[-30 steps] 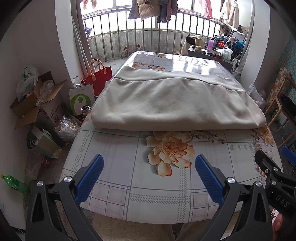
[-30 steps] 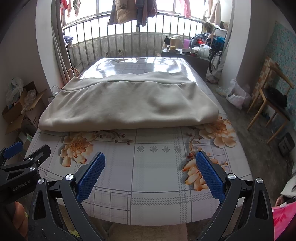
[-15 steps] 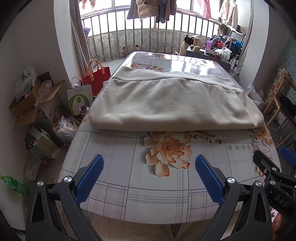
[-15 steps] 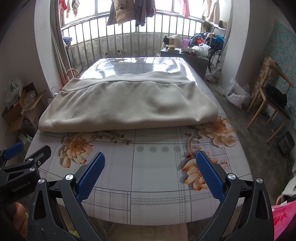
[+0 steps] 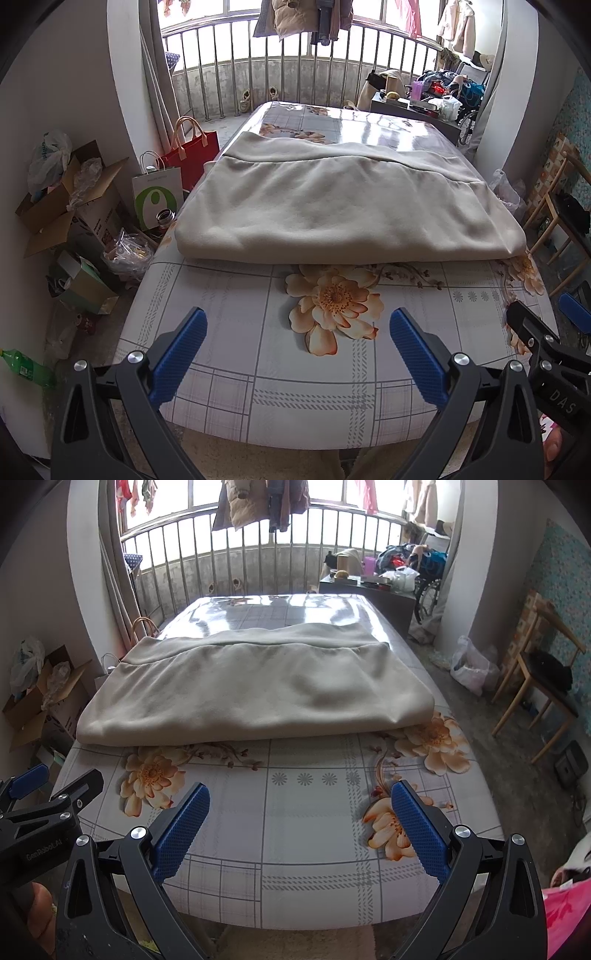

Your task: Fold large clothes

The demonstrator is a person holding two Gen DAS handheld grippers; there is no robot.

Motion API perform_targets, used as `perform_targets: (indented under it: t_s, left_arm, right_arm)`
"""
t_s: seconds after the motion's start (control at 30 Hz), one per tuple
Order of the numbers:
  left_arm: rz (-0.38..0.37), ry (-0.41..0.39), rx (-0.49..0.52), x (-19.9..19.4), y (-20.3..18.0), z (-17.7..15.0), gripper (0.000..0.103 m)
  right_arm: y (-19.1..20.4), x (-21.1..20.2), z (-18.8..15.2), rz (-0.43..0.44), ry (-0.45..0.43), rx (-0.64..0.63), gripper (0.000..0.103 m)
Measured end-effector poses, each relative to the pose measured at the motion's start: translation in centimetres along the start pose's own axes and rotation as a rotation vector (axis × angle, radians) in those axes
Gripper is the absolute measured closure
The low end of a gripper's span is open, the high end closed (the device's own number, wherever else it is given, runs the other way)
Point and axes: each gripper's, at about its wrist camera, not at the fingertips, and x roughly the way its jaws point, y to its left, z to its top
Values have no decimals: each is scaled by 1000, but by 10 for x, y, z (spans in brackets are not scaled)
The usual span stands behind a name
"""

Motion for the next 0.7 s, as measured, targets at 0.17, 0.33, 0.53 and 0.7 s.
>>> perform_targets:
  t_s: [0.17, 0.33, 0.53, 0.7]
  left_arm:
    - [-4, 3, 1, 1, 0, 1, 6]
    - [-5, 4, 3, 2, -3, 3, 6]
    - [-2, 5, 5, 2, -3, 4, 6]
    - [-2, 3, 3, 2, -3, 5, 6]
  right_arm:
    - [1, 2, 1, 2, 7, 2, 8]
    - [0, 3, 1, 2, 6, 3, 8]
    - [1, 4, 1, 2, 9, 6, 8]
    - [1, 5, 1, 6, 6, 10, 8]
